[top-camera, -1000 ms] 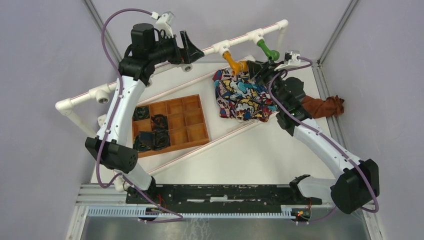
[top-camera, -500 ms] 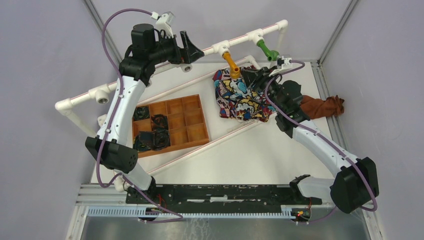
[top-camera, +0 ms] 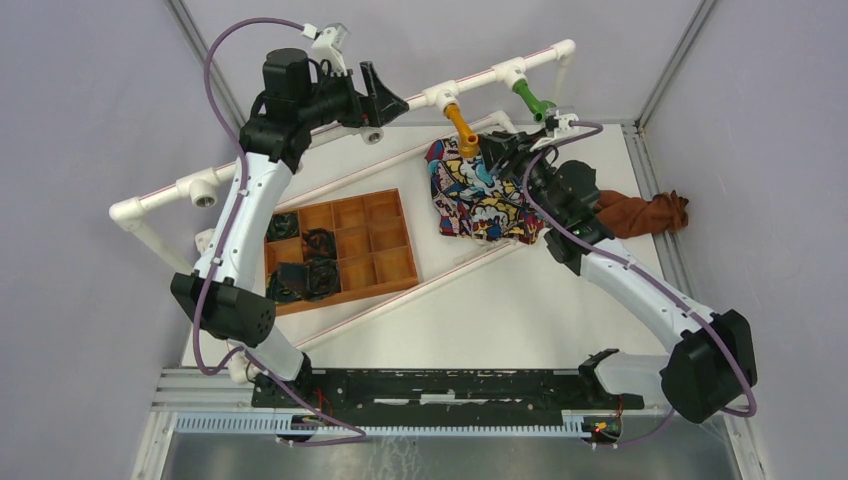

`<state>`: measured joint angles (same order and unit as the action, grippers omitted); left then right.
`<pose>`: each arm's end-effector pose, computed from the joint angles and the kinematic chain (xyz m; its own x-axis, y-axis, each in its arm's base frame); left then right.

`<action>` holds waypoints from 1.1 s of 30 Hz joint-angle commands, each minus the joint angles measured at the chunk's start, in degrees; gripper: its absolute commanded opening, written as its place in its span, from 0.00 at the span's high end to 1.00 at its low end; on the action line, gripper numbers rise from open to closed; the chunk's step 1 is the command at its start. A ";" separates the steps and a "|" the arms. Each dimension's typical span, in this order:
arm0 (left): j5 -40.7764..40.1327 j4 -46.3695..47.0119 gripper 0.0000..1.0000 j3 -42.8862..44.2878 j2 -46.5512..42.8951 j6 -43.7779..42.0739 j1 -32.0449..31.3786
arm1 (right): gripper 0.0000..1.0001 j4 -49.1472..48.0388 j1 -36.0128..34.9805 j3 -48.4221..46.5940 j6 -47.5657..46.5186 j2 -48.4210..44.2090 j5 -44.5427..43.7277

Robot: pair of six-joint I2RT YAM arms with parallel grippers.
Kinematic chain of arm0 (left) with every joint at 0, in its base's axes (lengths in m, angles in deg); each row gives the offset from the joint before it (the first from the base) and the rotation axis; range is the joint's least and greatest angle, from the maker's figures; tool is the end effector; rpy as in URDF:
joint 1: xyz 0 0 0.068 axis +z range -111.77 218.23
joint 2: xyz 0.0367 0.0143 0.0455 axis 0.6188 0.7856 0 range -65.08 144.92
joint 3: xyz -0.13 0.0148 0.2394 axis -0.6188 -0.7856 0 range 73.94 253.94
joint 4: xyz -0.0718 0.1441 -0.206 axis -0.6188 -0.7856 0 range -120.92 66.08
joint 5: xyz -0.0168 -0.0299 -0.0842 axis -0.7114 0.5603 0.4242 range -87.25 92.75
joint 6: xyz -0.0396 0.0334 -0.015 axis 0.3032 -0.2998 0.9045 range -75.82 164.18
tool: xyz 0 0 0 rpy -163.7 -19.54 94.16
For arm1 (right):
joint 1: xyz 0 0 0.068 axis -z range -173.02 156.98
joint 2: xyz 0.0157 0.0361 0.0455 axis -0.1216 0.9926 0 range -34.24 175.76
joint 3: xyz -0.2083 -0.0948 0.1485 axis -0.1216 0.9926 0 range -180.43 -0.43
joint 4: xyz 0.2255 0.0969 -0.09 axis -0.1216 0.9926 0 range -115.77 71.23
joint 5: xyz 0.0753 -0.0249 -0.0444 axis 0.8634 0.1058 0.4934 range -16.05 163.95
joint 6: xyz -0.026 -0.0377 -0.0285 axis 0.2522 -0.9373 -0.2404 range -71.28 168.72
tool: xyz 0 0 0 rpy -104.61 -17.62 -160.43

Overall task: Install the water faucets
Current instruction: Screw the water faucet onto the adaptor.

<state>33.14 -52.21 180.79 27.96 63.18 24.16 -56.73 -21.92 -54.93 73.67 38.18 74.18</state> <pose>0.3438 -0.1047 0.4677 -0.4523 -0.1762 -0.8743 0.5685 0.6983 -0.4349 0.2613 0.1444 0.3716 -0.0262 0.4674 -0.8837 -0.5246 0.7460 0.4101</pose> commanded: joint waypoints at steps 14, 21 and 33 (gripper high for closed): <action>0.70 -0.97 0.00 0.89 -1.90 -0.20 -0.24 | 0.22 2.04 -3.98 5.07 -32.09 -12.68 13.40; 0.38 -1.84 0.00 0.69 -2.44 -0.69 -0.18 | 0.30 -2.65 -5.00 -0.66 -21.43 -3.00 6.73; 0.55 -2.11 0.00 0.81 -2.34 -1.22 -0.17 | 0.49 -5.41 -6.40 -3.23 -19.71 1.15 -2.81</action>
<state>33.16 -53.02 180.79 27.50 63.14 24.01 -60.62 -27.80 -54.10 52.58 38.69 74.75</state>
